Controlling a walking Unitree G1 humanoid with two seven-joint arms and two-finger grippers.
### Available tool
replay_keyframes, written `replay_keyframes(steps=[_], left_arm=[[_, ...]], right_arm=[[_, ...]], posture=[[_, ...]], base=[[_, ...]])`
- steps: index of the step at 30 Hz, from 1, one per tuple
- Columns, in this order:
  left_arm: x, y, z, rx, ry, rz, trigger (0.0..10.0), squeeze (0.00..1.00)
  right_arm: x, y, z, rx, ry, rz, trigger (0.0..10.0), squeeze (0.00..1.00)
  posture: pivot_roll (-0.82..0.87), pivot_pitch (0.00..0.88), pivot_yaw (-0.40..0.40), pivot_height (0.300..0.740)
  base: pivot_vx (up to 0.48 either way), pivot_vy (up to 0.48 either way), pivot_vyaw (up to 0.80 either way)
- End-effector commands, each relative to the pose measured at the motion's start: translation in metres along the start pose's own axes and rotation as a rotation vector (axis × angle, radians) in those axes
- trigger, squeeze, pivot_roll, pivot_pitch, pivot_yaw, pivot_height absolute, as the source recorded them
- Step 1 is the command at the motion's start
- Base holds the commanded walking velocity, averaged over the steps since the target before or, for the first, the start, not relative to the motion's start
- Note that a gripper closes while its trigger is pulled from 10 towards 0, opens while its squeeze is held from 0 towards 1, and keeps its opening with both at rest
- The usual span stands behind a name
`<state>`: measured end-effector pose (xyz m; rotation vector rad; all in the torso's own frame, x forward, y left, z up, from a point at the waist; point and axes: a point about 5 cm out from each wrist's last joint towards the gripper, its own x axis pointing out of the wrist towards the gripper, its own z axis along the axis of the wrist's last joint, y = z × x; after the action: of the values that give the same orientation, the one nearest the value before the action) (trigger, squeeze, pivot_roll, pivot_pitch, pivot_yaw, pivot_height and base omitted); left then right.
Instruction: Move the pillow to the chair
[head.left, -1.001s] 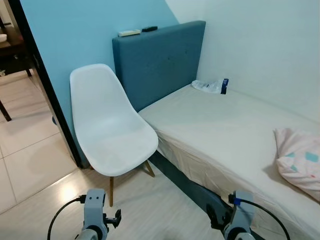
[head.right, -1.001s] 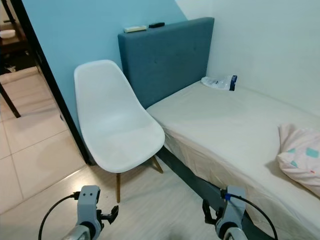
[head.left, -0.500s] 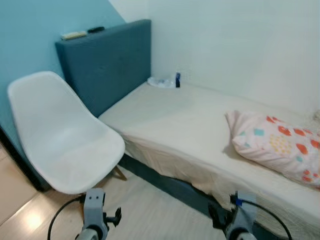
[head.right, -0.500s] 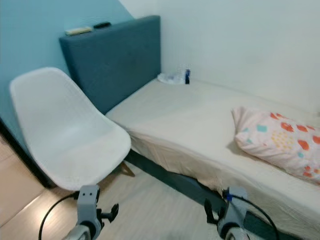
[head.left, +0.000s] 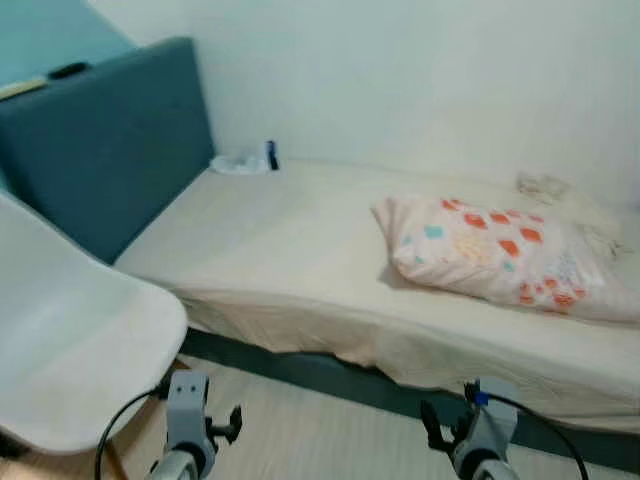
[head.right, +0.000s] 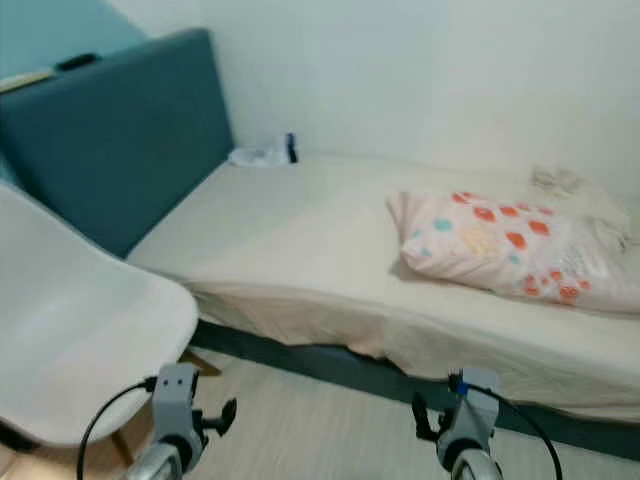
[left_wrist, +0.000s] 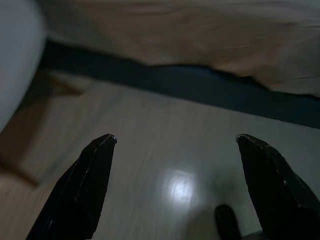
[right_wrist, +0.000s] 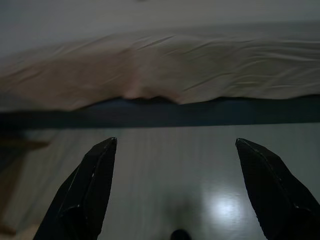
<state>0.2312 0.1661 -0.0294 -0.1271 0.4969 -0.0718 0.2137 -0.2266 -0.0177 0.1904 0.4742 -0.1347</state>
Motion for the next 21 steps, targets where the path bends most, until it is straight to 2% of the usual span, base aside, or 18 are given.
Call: replay_keyframes(steps=[1, 21], left_arm=[[0.0000, -0.0009, 0.0004, 0.013, -0.004, -0.004, 10.0, 0.00], [-0.0007, -0.0035, 0.0050, 0.033, -0.032, -0.019, 10.0, 0.00]], right_arm=[[-0.0001, -0.0016, 0.0015, 0.016, -0.010, -0.013, 10.0, 0.00], [-0.0022, -0.0032, 0.0007, 0.014, -0.012, -0.026, 10.0, 0.00]], posture=[[-0.12, 0.008, 0.038, 0.740], [-0.12, 0.024, 0.053, 0.740]], base=[[0.000, 0.000, -0.75], [0.000, 0.000, -0.75]])
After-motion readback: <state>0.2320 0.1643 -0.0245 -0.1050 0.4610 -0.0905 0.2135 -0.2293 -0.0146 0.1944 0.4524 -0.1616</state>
